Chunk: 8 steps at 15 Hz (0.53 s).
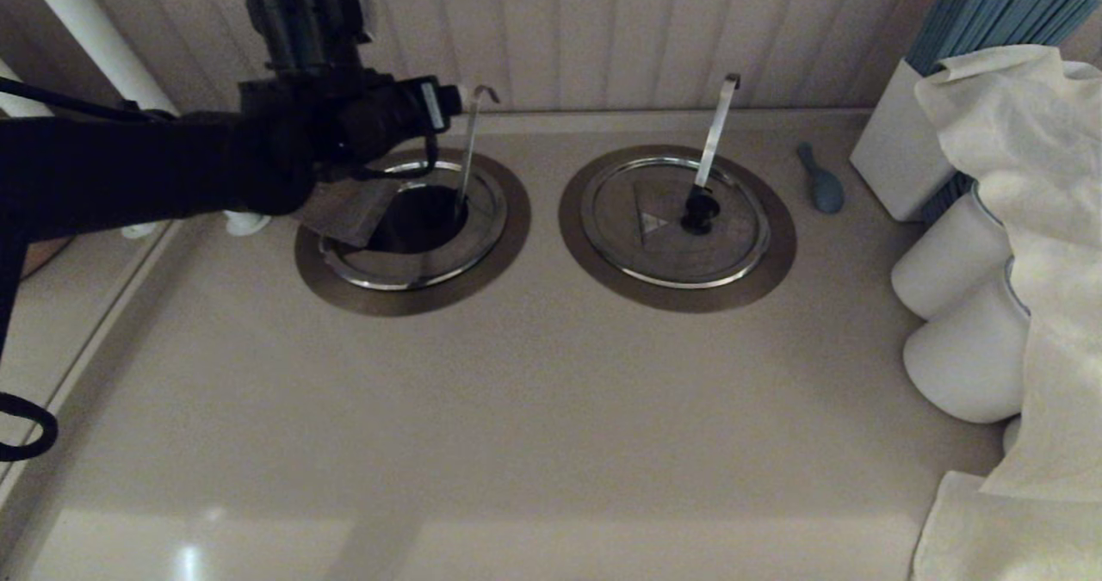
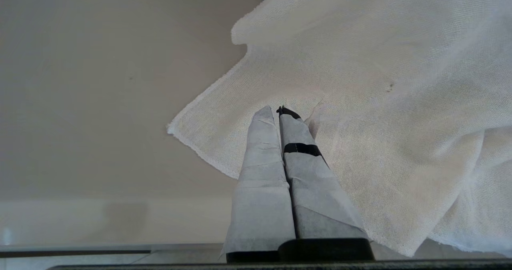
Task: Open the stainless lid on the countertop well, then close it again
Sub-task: Close the lid
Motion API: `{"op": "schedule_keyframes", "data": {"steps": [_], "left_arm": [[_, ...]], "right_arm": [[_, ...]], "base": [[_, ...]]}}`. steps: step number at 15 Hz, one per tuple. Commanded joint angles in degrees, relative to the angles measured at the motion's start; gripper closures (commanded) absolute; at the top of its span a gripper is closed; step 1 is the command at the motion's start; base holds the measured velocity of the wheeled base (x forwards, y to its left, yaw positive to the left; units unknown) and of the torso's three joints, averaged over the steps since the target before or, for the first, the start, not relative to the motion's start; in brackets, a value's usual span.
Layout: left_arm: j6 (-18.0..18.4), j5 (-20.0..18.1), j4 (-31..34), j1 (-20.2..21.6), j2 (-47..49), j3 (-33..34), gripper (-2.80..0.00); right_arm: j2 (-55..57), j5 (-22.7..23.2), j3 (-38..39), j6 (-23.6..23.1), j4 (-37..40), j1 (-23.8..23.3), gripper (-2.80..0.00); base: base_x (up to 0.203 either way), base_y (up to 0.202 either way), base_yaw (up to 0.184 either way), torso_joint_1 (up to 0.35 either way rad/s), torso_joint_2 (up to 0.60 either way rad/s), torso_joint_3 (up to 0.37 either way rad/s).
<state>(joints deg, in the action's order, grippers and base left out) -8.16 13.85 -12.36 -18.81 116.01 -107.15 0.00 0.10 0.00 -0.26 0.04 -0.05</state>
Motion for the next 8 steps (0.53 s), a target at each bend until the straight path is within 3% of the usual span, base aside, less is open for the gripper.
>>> {"op": "schedule_keyframes", "data": {"steps": [1, 3, 5, 8], "left_arm": [[-0.27, -0.55, 3.82, 4.81, -1.81, -2.48, -2.8], [-2.93, -5.0, 10.68, 11.67, -2.71, -4.98, -2.8], [-7.69, -11.38, 12.79, 16.32, -2.98, -5.67, -2.8], [-11.64, -19.73, 21.49, 19.85, -4.76, -6.05, -2.8]], "right_arm": [[0.0, -0.01, 0.0, 0.0, -0.04, -0.04, 0.0], [0.0, -0.01, 0.0, 0.0, -0.04, 0.04, 0.0], [0.0, -0.01, 0.0, 0.0, 0.04, 0.05, 0.0], [0.0, -0.01, 0.0, 0.0, -0.04, -0.04, 0.0]], "base": [[0.0, 0.0, 0.0, 0.0, 0.0, 0.0], [0.0, 0.0, 0.0, 0.0, 0.0, 0.0], [0.0, 0.0, 0.0, 0.0, 0.0, 0.0], [0.0, 0.0, 0.0, 0.0, 0.0, 0.0]]}}
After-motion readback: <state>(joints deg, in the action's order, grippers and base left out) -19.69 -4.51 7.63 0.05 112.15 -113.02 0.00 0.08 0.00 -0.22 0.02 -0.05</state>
